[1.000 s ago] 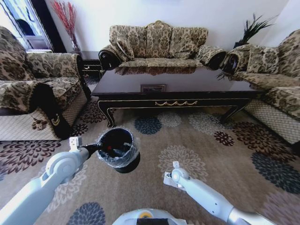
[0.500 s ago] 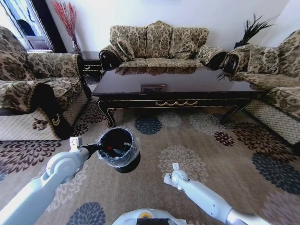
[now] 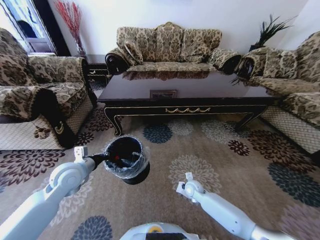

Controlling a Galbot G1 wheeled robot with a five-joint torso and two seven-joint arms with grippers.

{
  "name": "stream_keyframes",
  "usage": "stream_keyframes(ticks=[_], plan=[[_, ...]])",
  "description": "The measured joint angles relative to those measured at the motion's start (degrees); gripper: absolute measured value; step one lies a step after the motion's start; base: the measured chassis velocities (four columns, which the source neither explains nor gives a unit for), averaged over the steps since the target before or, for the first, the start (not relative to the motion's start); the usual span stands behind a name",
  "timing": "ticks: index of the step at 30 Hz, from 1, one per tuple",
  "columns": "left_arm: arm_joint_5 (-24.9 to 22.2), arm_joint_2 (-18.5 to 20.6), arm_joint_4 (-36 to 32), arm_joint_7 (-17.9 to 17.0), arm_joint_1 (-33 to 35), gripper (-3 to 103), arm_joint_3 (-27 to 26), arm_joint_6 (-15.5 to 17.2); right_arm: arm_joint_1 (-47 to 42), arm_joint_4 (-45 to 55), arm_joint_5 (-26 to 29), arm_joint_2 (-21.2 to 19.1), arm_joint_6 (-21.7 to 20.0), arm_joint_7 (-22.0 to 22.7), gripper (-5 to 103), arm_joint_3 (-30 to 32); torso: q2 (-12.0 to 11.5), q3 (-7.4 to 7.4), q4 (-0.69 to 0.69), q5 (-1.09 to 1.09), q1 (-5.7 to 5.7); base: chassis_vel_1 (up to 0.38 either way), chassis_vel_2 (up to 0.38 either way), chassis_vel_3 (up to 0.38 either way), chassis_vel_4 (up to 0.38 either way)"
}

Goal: Move to the front of the table and pick up the trash from the floor, then place it into the trash bin.

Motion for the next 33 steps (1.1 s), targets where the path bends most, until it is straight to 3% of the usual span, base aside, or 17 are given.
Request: stream_keyframes(ticks=[7, 10, 13, 22, 25, 30, 33], plan=[[0.49, 0.1, 0.25, 0.05, 0.39, 3, 0.03, -0.07, -1.54, 10.34, 1.85, -3.35, 0.03, 1.0, 0, 3.15, 0.0, 0.0, 0.0, 0.0, 0.0, 0.0, 0.0, 0.0, 0.0], [0.59, 0.13, 0.27, 0.06, 0.6, 3, 0.07, -0.08, -1.65, 13.62, -1.7, -4.6, 2.23, -0.76, 0, 5.14, 0.0, 0.0, 0.0, 0.01, 0.0, 0.0, 0.0, 0.0, 0.0], [0.72, 0.09, -0.11, 0.05, 1.14, 3, 0.31, 0.09, -0.57, 16.79, -10.31, -6.71, 7.58, -8.86, 0, 8.23, 0.0, 0.0, 0.01, 0.01, 0.0, 0.0, 0.0, 0.0, 0.0], [0.93, -0.19, -1.77, -0.61, 2.12, 3, 1.45, 0.89, 3.51, 25.75, -5.0, -9.57, 9.66, -16.08, 0, 14.28, 0.0, 0.0, 0.01, 0.0, 0.0, 0.0, 0.0, 0.0, 0.0], [1.05, -0.31, -2.26, -0.75, 2.53, 3, 1.7, 1.14, 4.36, 29.06, -4.8, -10.25, 12.37, -21.57, 0, 15.14, 0.0, 0.0, 0.0, 0.01, 0.0, 0.0, 0.0, 0.0, 0.0], [1.14, -0.37, -2.33, -0.77, 2.65, 3, 1.7, 1.16, 5.16, 31.14, -5.55, -10.54, 15.67, -26.99, 0, 14.95, 0.0, 0.0, 0.0, 0.0, 0.0, 0.0, 0.0, 0.0, 0.0], [1.16, -0.56, -2.35, -0.81, 2.75, 3, 1.7, 1.16, 7.52, 31.95, -7.27, -10.57, 20.06, -32.63, 0, 13.07, 0.0, -0.01, 0.0, 0.0, 0.0, 0.0, 0.0, 0.0, 0.0]])
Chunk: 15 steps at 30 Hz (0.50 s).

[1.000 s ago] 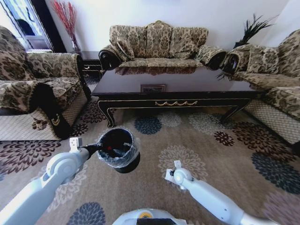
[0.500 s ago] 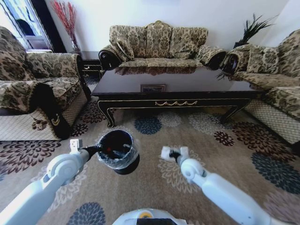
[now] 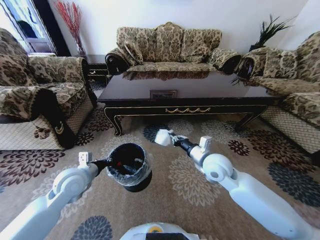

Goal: Move to the front of the table and pick up the trash from the floor, then place it into the trash bin.

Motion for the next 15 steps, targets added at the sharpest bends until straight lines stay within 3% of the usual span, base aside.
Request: stream_keyframes(ticks=[15], plan=[[-0.05, -0.32, 1.08, 0.22, -1.48, 3, 0.97, -0.03, 10.05, -1.8, -1.76, 2.52, 13.18, -15.36, 0, -14.41, 0.0, 0.0, 0.0, -0.01, 0.0, 0.0, 0.0, 0.0, 0.0]])
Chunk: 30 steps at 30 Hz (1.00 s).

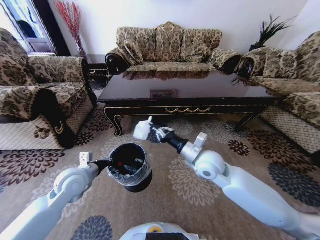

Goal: Move to the front of the table and pick up the trash from the floor, then place it into the trash bin.

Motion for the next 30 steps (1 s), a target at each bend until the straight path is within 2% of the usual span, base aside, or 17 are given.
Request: stream_keyframes(ticks=[3, 4, 8, 17, 19, 20, 23, 25, 28, 29, 30], plan=[[-0.21, -0.02, 0.68, 0.09, -0.66, 3, 0.31, -0.02, 3.09, -2.74, -3.01, 1.89, 3.08, -4.47, 0, -6.8, 0.0, 0.0, 0.01, 0.0, 0.0, 0.0, 0.0, 0.0, 0.0], [-0.21, -0.02, 0.68, 0.09, -0.66, 3, 0.31, -0.02, 3.09, -2.74, -3.01, 1.89, 3.08, -4.47, 0, -6.8, 0.0, 0.0, 0.01, 0.0, 0.0, 0.0, 0.0, 0.0, 0.0], [-0.54, -0.09, 1.07, 0.24, -1.14, 3, 0.43, -0.13, 6.25, -6.15, -4.81, 4.62, 3.44, -4.67, 0, -13.45, 0.0, 0.01, 0.01, 0.0, 0.0, 0.0, 0.0, 0.0, 0.0], [-0.82, 0.11, 1.11, 0.44, -1.37, 3, 0.36, -0.34, 8.61, -11.7, -6.48, 6.69, 3.71, -4.66, 0, -17.29, 0.0, 0.0, 0.01, 0.0, 0.0, 0.0, 0.0, 0.0, 0.0], [-0.84, 0.14, 1.2, 0.53, -1.51, 3, 0.36, -0.34, 8.64, -12.22, -6.36, 6.68, 3.64, -5.2, 11, -17.13, 0.0, 0.01, 0.0, 0.0, 0.0, 0.0, 0.0, 0.0, 0.0], [-0.84, 0.14, 1.2, 0.53, -1.51, 3, 0.36, -0.34, 8.64, -12.22, -6.36, 6.68, 3.64, -5.2, 11, -17.13, 0.0, 0.01, 0.0, 0.0, 0.0, 0.0, 0.0, 0.0, 0.0], [-0.84, 0.21, 1.51, 0.66, -1.9, 3, 0.42, -0.4, 8.57, -12.36, -6.24, 6.34, 3.55, -6.08, 27, -16.71, 0.0, 0.0, 0.0, 0.0, 0.0, 0.0, 0.0, 0.0, 0.0], [-0.84, 0.22, 1.55, 0.69, -2.0, 3, 0.45, -0.45, 8.49, -12.37, -6.23, 6.23, 3.53, -6.33, 27, -16.58, 0.0, 0.0, 0.0, 0.0, 0.0, 0.0, 0.0, 0.0, 0.0], [-0.85, 0.23, 1.57, 0.78, -2.1, 3, 0.47, -0.54, 7.88, -12.59, -6.38, 5.82, 3.53, -7.25, 43, -15.99, 0.0, 0.0, 0.0, 0.01, 0.0, 0.0, 0.0, 0.0, 0.0], [-0.85, 0.23, 1.57, 0.78, -2.1, 3, 0.47, -0.54, 7.88, -12.59, -6.38, 5.82, 3.53, -7.25, 43, -15.99, 0.0, 0.0, 0.0, 0.01, 0.0, 0.0, 0.0, 0.0, 0.0], [-0.85, 0.23, 1.58, 0.79, -2.08, 3, 0.47, -0.55, 7.46, -12.72, -6.66, 5.56, 3.55, -7.8, 49, -15.62, 0.0, 0.0, 0.0, 0.01, 0.0, 0.0, 0.0, 0.0, 0.0]])
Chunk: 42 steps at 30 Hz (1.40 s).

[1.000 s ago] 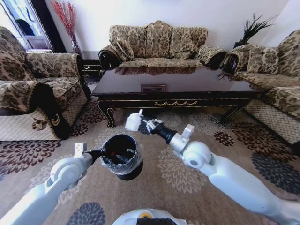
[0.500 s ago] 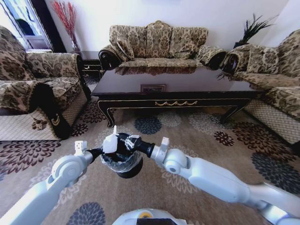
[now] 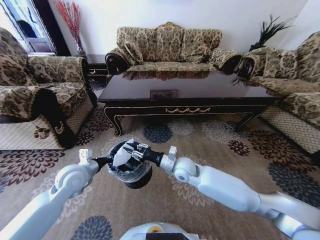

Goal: Move to the front of the table and pick up the trash from the floor, then place it into the trash bin.

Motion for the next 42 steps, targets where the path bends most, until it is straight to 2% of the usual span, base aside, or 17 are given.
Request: stream_keyframes(ticks=[2, 4, 7, 10, 12, 13, 15, 21, 25, 29, 37, 42], plan=[[0.0, 0.0, -0.01, 0.03, 0.16, 3, -0.01, -0.01, -0.94, -0.11, -0.49, -0.39, 0.05, -0.57, 60, 0.71, 0.0, 0.0, 0.0, 0.0, 0.0, 0.0, 0.0, 0.0, 0.0], [0.0, 0.0, -0.02, 0.03, 0.2, 3, -0.02, -0.01, -1.14, -0.13, -0.57, -0.51, 0.06, -0.66, 60, 0.9, 0.0, 0.0, 0.0, 0.0, 0.0, 0.0, 0.0, 0.0, 0.0], [0.01, 0.0, -0.12, 0.04, 0.28, 3, -0.08, -0.05, -1.82, -0.39, -0.91, -0.94, 0.1, -0.89, 76, 1.74, 0.0, 0.0, 0.0, 0.0, 0.0, 0.0, 0.0, 0.0, 0.0], [0.01, -0.01, -0.24, 0.04, 0.41, 3, -0.11, -0.06, -1.91, -0.55, -1.24, -1.17, 0.1, -0.92, 81, 2.01, 0.0, 0.0, 0.0, 0.0, 0.0, 0.0, 0.0, 0.0, 0.0], [0.02, -0.11, -0.33, 0.05, 0.55, 3, -0.15, -0.06, -1.77, -0.69, -1.88, -1.47, -0.31, -0.82, 91, 2.26, 0.0, 0.0, 0.0, 0.0, 0.0, 0.0, 0.0, 0.0, 0.0], [0.02, -0.11, -0.33, 0.05, 0.55, 3, -0.15, -0.06, -1.77, -0.69, -1.88, -1.47, -0.31, -0.82, 91, 2.26, 0.0, 0.0, 0.0, 0.0, 0.0, 0.0, 0.0, 0.0, 0.0], [0.06, -0.18, -0.44, 0.05, 0.61, 3, -0.22, -0.06, -1.37, -0.8, -2.38, -1.68, -0.97, -0.41, 98, 2.33, 0.0, 0.0, 0.0, 0.0, 0.0, 0.0, 0.0, 0.0, 0.0], [0.06, -0.27, -0.77, 0.05, 0.77, 3, -0.37, -0.06, -0.19, -1.0, -4.87, -1.74, -5.47, 3.67, 100, 2.5, 0.0, 0.0, 0.0, 0.0, 0.0, 0.0, 0.0, 0.0, 0.0], [0.07, -0.28, -0.85, 0.05, 0.85, 3, -0.54, -0.06, 1.03, -1.64, -8.8, -1.8, -10.8, 7.71, 100, 2.58, 0.0, 0.0, 0.0, 0.0, 0.0, 0.0, 0.0, 0.0, 0.0], [0.07, -0.27, -0.87, 0.05, 0.89, 3, -0.68, -0.07, 1.28, -1.5, -9.24, -2.17, -13.39, 10.34, 100, 2.41, 0.0, 0.0, 0.0, 0.0, 0.0, 0.0, 0.0, 0.0, 0.0], [0.1, -0.27, -0.67, 0.05, 0.74, 3, -0.71, -0.09, 0.71, -0.21, -9.62, -4.11, -13.72, 10.59, 100, 2.63, 0.0, 0.0, 0.0, 0.01, 0.0, 0.0, 0.0, 0.0, 0.0], [0.28, -0.21, 0.01, 0.18, 0.7, 3, -0.79, -0.27, 0.83, 1.77, -9.89, -8.36, -13.49, 9.1, 100, 3.25, 0.0, 0.0, 0.0, 0.0, 0.0, 0.0, 0.0, 0.0, 0.0]])
